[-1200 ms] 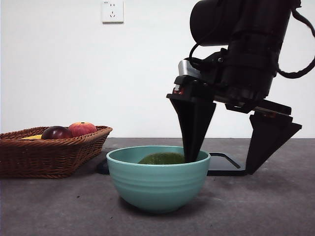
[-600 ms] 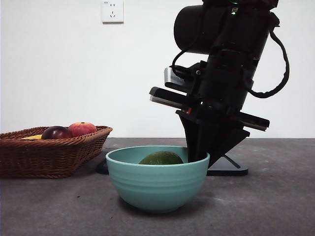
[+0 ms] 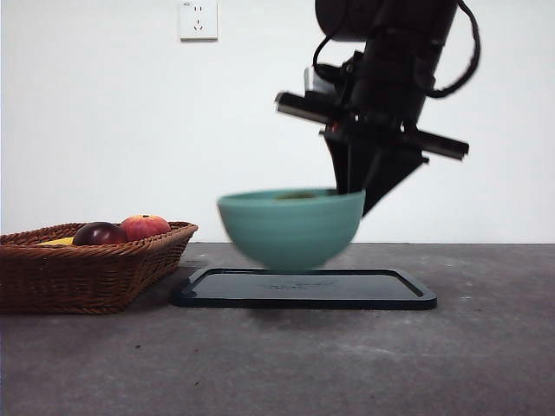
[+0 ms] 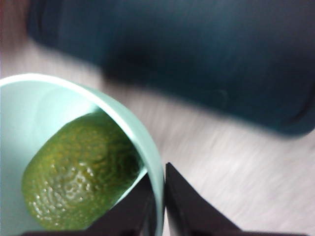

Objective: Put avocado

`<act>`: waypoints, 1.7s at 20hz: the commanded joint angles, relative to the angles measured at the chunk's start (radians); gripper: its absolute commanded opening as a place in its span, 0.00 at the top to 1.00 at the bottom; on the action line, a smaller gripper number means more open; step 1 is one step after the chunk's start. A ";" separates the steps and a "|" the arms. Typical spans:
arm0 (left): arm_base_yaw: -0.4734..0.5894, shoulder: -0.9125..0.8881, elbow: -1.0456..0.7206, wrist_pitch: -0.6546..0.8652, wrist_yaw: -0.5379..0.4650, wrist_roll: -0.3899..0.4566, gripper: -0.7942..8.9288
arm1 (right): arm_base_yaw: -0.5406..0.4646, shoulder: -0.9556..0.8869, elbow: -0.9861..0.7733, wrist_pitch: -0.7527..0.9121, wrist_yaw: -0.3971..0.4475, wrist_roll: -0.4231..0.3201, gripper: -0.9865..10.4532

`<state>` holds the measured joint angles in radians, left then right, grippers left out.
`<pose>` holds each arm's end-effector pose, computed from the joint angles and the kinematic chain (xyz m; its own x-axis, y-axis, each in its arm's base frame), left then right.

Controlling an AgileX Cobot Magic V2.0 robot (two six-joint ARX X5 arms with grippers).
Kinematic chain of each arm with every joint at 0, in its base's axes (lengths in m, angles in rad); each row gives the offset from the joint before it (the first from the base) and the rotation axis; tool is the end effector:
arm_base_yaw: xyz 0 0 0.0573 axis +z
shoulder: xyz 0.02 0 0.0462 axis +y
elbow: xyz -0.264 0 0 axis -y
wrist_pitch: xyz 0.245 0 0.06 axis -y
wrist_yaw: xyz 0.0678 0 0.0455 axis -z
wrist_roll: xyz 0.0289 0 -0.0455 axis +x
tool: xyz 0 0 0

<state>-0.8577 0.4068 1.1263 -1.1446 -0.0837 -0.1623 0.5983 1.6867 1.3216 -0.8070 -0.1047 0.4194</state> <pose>0.0086 -0.0062 0.3747 0.6571 -0.6319 -0.4110 0.6510 0.7506 -0.1132 0.2778 0.1930 0.2453 0.2602 0.3038 -0.9165 -0.2321 0.9410 0.2461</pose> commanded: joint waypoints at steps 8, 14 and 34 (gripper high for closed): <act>-0.006 0.004 0.009 0.010 -0.006 0.016 0.34 | -0.130 0.394 0.542 -0.158 -0.041 -0.080 0.91; -0.006 0.004 0.009 0.007 -0.006 0.016 0.34 | -0.148 0.534 0.579 -0.159 -0.060 -0.087 0.91; -0.006 0.004 0.009 0.008 -0.006 0.016 0.34 | -0.059 0.150 0.761 -0.560 0.248 -0.189 0.36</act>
<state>-0.8577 0.4068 1.1263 -1.1477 -0.0837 -0.1623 0.5293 1.8259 2.0670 -1.3357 0.1394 0.2390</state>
